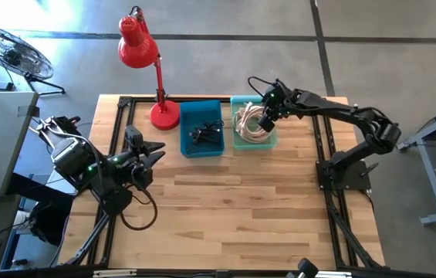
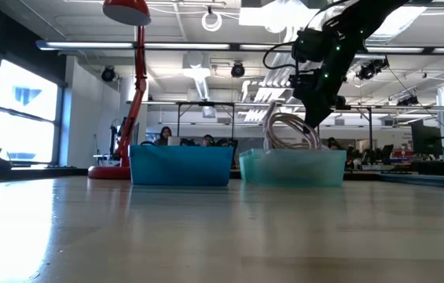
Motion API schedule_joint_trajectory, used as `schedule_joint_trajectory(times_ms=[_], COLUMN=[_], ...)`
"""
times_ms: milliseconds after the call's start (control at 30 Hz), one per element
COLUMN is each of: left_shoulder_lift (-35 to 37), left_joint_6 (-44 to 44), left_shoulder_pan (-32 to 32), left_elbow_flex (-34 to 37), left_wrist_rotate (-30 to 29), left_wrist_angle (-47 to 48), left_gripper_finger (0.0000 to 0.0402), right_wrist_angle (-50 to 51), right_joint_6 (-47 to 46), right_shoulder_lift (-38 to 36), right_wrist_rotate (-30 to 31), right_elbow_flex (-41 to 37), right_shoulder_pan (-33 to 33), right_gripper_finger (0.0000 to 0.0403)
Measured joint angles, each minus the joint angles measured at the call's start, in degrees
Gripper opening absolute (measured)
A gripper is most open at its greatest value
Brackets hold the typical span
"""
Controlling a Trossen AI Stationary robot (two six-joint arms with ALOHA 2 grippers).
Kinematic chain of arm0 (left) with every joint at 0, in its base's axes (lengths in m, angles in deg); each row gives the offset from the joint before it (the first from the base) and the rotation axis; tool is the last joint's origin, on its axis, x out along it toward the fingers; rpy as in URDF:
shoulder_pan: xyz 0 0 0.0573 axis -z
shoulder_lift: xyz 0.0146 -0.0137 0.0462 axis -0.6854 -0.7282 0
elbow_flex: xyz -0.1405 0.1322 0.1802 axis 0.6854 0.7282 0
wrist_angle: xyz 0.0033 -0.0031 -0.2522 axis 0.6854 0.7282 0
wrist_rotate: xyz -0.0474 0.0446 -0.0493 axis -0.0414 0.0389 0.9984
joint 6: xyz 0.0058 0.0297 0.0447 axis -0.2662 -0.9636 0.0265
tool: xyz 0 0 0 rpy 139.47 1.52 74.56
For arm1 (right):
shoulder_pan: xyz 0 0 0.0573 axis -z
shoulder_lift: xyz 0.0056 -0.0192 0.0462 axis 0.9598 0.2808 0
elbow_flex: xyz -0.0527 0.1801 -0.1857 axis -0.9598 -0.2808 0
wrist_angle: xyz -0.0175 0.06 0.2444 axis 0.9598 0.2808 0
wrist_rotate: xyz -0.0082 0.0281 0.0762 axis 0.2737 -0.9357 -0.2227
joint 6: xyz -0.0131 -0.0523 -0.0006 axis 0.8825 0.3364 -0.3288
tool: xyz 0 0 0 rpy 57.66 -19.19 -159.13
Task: Pick & Place USB Port
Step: Put the white hdmi cable into the green bin, then return to Home Position
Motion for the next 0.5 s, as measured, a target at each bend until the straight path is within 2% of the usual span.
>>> schedule_joint_trajectory(times_ms=[100, 500], left_shoulder_lift=[0.0, 0.0], left_joint_6=[0.0, -0.2], left_shoulder_pan=[0.0, 0.0], left_elbow_flex=[0.0, 0.0], left_wrist_rotate=[-0.2, -0.2], left_wrist_angle=[0.0, 0.0], left_gripper_finger=[0.0124, 0.0124], right_wrist_angle=[0.1, 0.1], right_joint_6=[0.0, -1.2], right_shoulder_lift=[0.0, -0.1], right_wrist_rotate=[-0.2, 4.0], right_elbow_flex=[0.0, 0.0], right_shoulder_pan=[0.0, -0.1], right_gripper_finger=[0.0023, 0.0194])
